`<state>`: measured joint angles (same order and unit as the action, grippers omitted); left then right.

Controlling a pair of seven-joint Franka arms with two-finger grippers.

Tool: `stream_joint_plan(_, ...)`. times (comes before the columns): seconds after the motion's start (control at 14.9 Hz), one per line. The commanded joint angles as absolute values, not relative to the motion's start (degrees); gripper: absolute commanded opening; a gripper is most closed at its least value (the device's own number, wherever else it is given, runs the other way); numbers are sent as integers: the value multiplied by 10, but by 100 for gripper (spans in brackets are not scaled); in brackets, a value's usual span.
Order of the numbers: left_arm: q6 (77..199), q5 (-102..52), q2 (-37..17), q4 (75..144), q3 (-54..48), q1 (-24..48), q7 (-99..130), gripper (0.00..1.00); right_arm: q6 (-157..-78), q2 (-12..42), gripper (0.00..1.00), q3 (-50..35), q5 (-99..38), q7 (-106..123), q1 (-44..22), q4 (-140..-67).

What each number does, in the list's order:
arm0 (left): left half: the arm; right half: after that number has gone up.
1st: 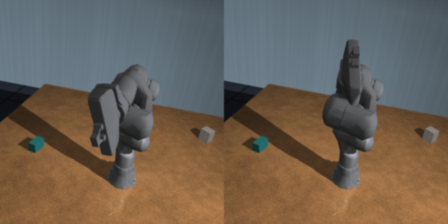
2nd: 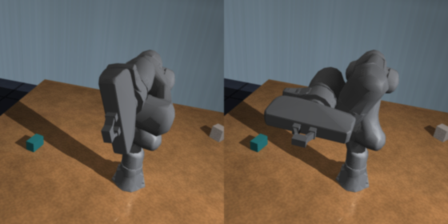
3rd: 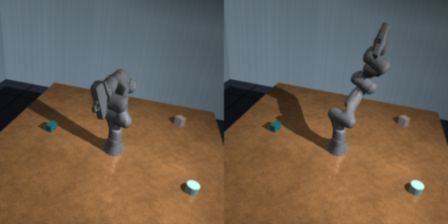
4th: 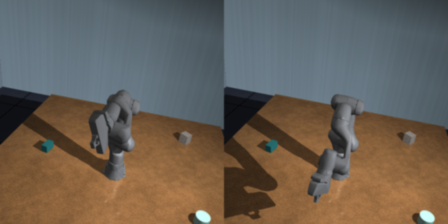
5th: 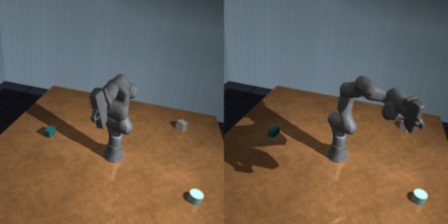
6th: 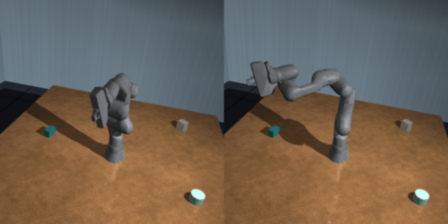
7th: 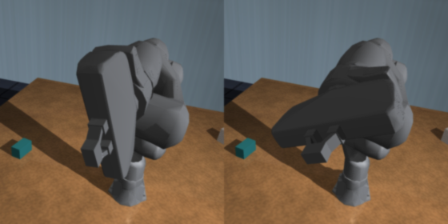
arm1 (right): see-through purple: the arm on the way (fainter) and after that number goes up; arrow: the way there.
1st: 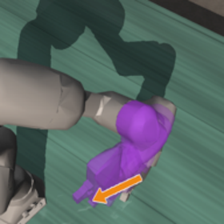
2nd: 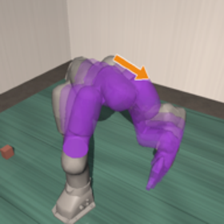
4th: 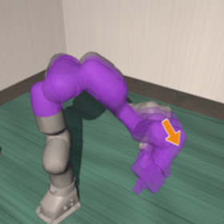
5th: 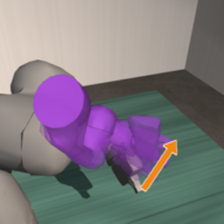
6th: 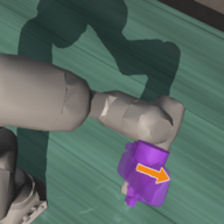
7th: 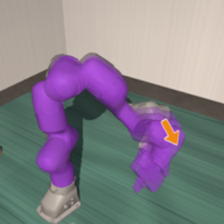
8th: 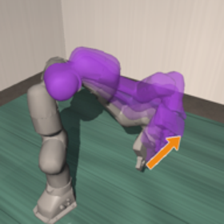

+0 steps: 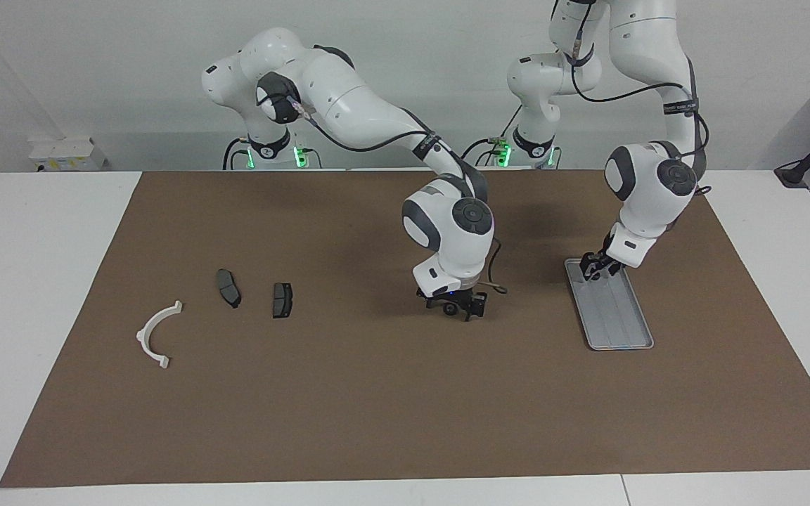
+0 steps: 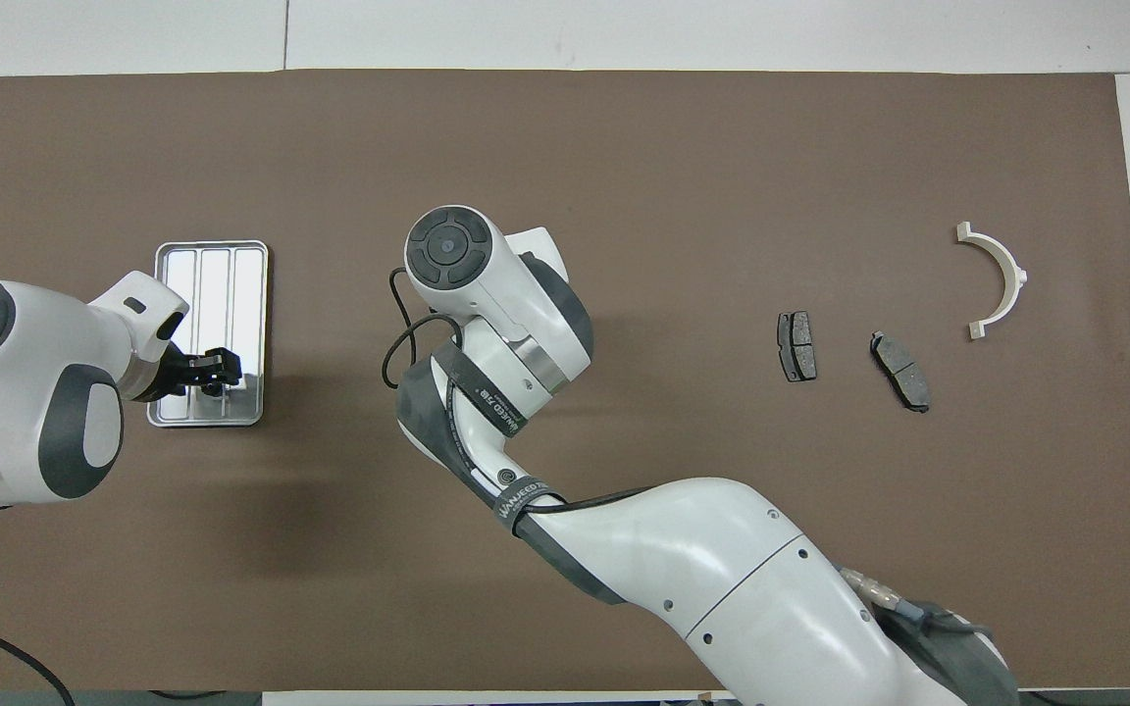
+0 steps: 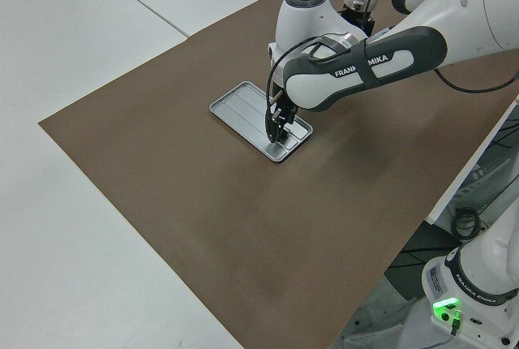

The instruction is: Place bearing gear from tray to pile

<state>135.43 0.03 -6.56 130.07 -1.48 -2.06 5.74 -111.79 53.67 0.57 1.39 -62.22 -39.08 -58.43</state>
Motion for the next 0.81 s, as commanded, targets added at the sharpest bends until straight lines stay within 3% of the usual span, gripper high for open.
stream_joint_plan(0.0,1377,-10,-60,1322,-14,-23,42,64,-1090,548,96,2,23,-634,-393,-556)
stream_joint_plan(0.2,1396,-10,-59,1336,-14,-23,45,59,-1078,548,87,1,23,-633,-393,-556)
stream_joint_plan(0.27,1393,-10,-59,1337,-14,-22,46,52,-1078,548,82,0,23,-633,-393,-556)
stream_joint_plan(0.4,1387,-10,-59,1332,-15,-22,47,24,-1078,548,67,-1,22,-633,-393,-557)
stream_joint_plan(0.6,1357,-10,-60,1311,-15,-21,49,8,-1086,547,44,0,22,-632,-391,-556)
stream_joint_plan(0.74,1304,-15,-58,1274,-13,-18,49,5,-1093,547,29,1,22,-633,-391,-557)
